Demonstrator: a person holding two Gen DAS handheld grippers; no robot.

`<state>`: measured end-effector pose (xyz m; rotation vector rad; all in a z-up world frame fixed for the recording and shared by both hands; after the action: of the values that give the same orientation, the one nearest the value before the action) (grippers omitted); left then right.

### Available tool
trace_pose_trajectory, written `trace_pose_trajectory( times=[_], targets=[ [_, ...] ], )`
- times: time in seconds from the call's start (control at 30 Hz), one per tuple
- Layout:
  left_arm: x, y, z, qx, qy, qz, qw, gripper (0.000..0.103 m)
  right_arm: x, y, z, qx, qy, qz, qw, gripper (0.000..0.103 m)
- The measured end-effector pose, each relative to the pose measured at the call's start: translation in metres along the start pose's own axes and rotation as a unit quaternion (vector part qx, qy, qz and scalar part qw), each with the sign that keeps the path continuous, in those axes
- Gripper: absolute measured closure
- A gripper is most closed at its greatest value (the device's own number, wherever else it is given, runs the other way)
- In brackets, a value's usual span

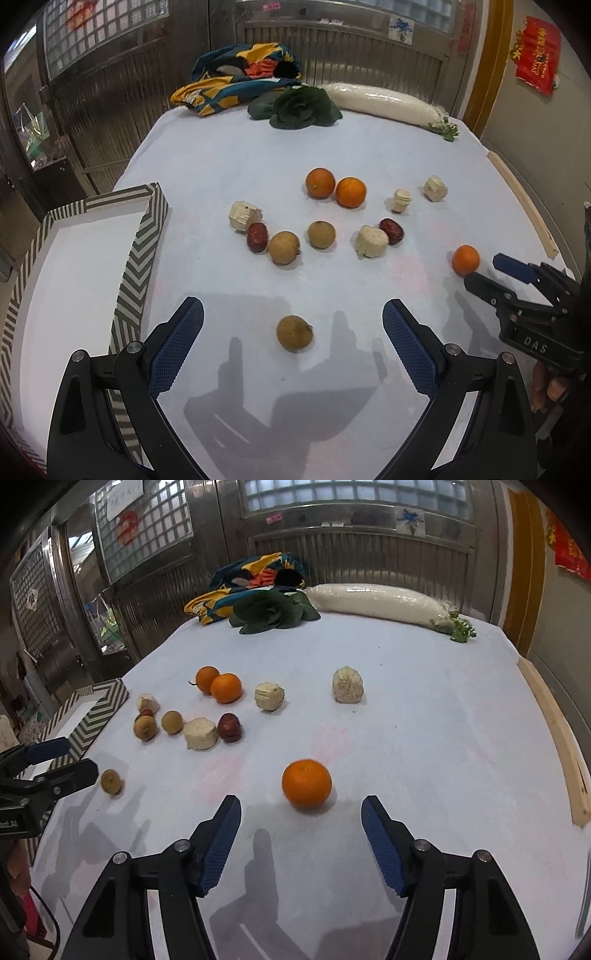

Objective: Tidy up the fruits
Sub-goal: 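Grasp the brown longan with the left tool while the right tool grasps an orange, then carry the longan and orange to the striped tray and release both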

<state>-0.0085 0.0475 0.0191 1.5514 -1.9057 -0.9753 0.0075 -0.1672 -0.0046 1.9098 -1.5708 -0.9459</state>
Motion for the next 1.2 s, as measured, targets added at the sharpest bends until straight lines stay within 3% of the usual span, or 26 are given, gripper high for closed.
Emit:
trace_pose_trajectory(
  times=[0.07, 0.17, 0.43, 0.6, 0.67, 0.8, 0.87, 0.97, 1.2],
  targets=[
    [-0.006, -0.005, -0.002, -0.008, 0.005, 0.006, 0.9999, 0.004, 0.0, -0.008, -0.005, -0.004, 0.006, 0.002, 1.0, 0.04],
    [-0.014, -0.013, -0.003, -0.019, 0.016, 0.009, 0.9996, 0.004, 0.001, -0.024, -0.009, -0.027, 0.006, 0.0, 1.0, 0.073],
    [-0.01, -0.016, 0.003, -0.044, 0.032, 0.048, 0.9974, 0.004, 0.007, -0.026, -0.008, -0.027, -0.002, -0.024, 0.999, 0.073],
    [0.0, -0.011, 0.011, -0.041, 0.008, 0.03, 0.9987, 0.005, 0.005, -0.026, -0.008, -0.026, -0.003, -0.025, 0.999, 0.073],
    [0.001, -0.018, 0.015, -0.052, 0.006, 0.027, 0.9982, 0.019, 0.004, -0.025, -0.008, -0.024, -0.002, -0.023, 0.999, 0.073],
    [0.002, -0.031, 0.022, -0.074, 0.011, 0.046, 0.9961, 0.056, 0.002, -0.023, -0.007, -0.022, 0.004, -0.022, 1.0, 0.073],
    [0.001, -0.03, 0.021, -0.063, 0.011, 0.041, 0.9971, 0.076, 0.0, -0.021, -0.007, -0.02, 0.004, -0.022, 1.0, 0.073],
    [-0.004, -0.029, 0.02, -0.056, 0.027, 0.058, 0.9963, 0.078, -0.002, -0.015, -0.007, -0.013, 0.003, -0.023, 1.0, 0.073],
    [-0.009, 0.008, 0.016, -0.026, 0.006, 0.044, 0.9987, 0.079, -0.024, 0.0, -0.007, -0.003, 0.005, -0.055, 0.998, 0.073]
  ],
)
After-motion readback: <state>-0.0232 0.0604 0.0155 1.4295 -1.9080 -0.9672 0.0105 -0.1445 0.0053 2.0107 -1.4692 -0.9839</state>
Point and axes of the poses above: each gripper's, at about its wrist camera, not at the fingertips, and y roughly against the way its jaws point, x to its right, z to its underside, the point moved 4 cm from there along -y, roughly the way its jaws point, and after that the axes turned 10 degrees about -y, right-handed, at the moved point
